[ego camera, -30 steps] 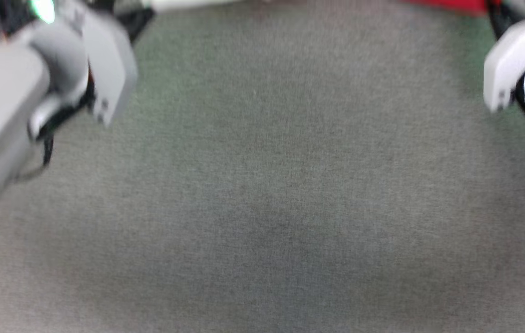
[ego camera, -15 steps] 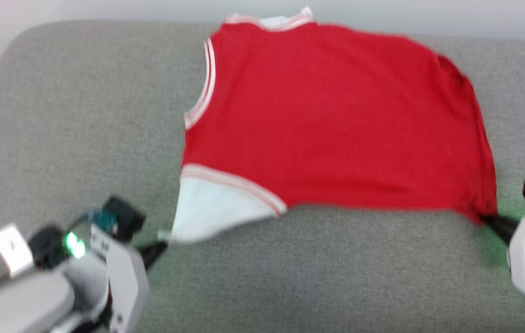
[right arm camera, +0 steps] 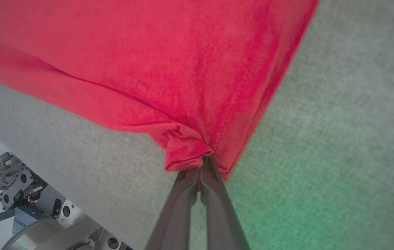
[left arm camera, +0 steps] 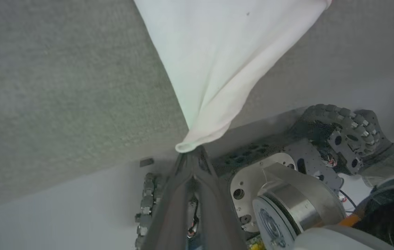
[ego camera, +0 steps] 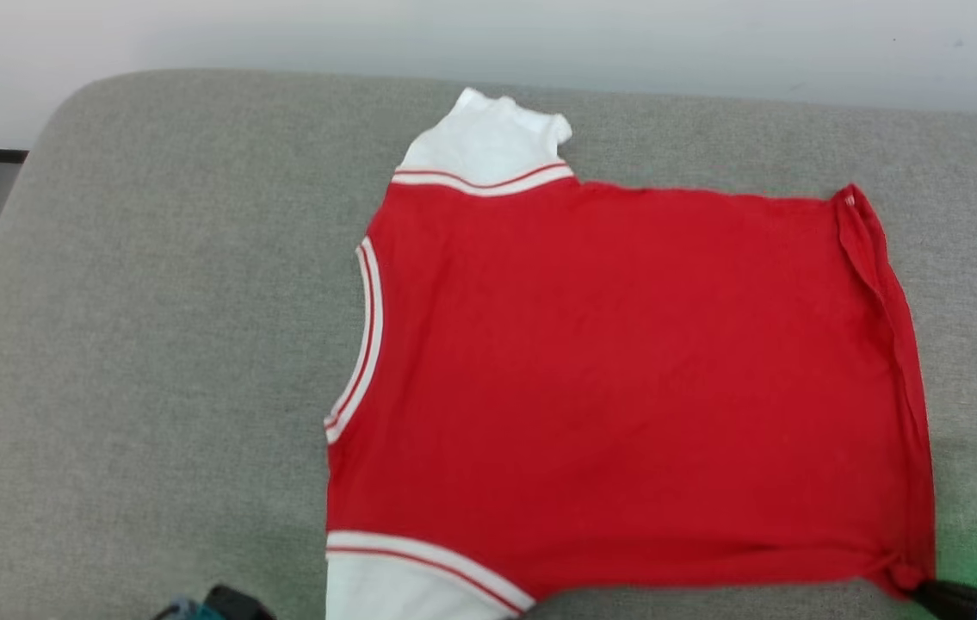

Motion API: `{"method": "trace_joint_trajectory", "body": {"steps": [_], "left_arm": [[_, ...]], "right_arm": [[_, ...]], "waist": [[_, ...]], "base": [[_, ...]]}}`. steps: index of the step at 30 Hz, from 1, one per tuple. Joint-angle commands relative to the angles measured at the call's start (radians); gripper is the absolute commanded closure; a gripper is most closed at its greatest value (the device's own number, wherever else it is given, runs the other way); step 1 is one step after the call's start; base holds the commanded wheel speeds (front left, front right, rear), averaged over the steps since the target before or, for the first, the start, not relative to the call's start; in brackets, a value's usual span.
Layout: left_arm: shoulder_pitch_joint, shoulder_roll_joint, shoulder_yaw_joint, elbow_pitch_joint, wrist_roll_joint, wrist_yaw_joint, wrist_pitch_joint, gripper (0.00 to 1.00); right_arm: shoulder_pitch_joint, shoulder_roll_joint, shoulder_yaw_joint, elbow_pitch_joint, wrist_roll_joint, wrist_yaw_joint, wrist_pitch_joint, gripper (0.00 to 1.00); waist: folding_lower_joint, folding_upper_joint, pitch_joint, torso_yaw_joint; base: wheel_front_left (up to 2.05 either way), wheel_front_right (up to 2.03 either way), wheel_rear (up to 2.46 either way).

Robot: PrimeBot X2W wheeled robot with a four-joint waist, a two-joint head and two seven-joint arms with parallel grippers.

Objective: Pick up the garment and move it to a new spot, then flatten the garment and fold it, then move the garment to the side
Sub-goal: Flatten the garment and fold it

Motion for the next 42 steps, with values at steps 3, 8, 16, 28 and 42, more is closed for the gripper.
{"method": "trace_joint_trajectory", "body": {"steps": [3, 8, 16, 28, 42], "left_arm": [[0.049, -0.002, 0.000, -0.019, -0.028, 0.039, -0.008, 1.00], [0.056, 0.019, 0.013, -0.054, -0.036, 0.072, -0.022, 1.00], [-0.128, 0.106, 0.091, -0.138, 0.098, 0.075, 0.020, 1.00], [-0.469, -0.005, 0.171, 0.071, 0.246, -0.153, 0.147, 1.00], [-0.493, -0.273, 0.108, 0.581, 0.122, -0.379, 0.233, 1.00]], "right_arm": [[0.102, 0.007, -0.027, -0.019, 0.002, -0.002, 0.061, 1.00], [0.168, 0.029, -0.132, -0.089, -0.026, -0.002, 0.105, 1.00], [0.138, 0.105, -0.340, -0.199, -0.139, -0.002, 0.168, 1.00], [-0.112, 0.236, -0.382, -0.170, -0.289, -0.002, 0.273, 1.00], [-0.296, 0.301, -0.193, 0.131, -0.285, -0.002, 0.236, 1.00]], "waist": [[0.0000, -0.0001, 0.004, 0.000], [0.0000, -0.0001, 0.008, 0.002], [0.0000, -0.0001, 0.034, -0.003], [0.0000, -0.0001, 0.094, -0.051], [0.0000, -0.0001, 0.100, -0.063]], "base": [[0.00, 0.00, 0.00], [0.00, 0.00, 0.00], [0.00, 0.00, 0.00], [0.00, 0.00, 0.00], [0.00, 0.00, 0.00]]}}
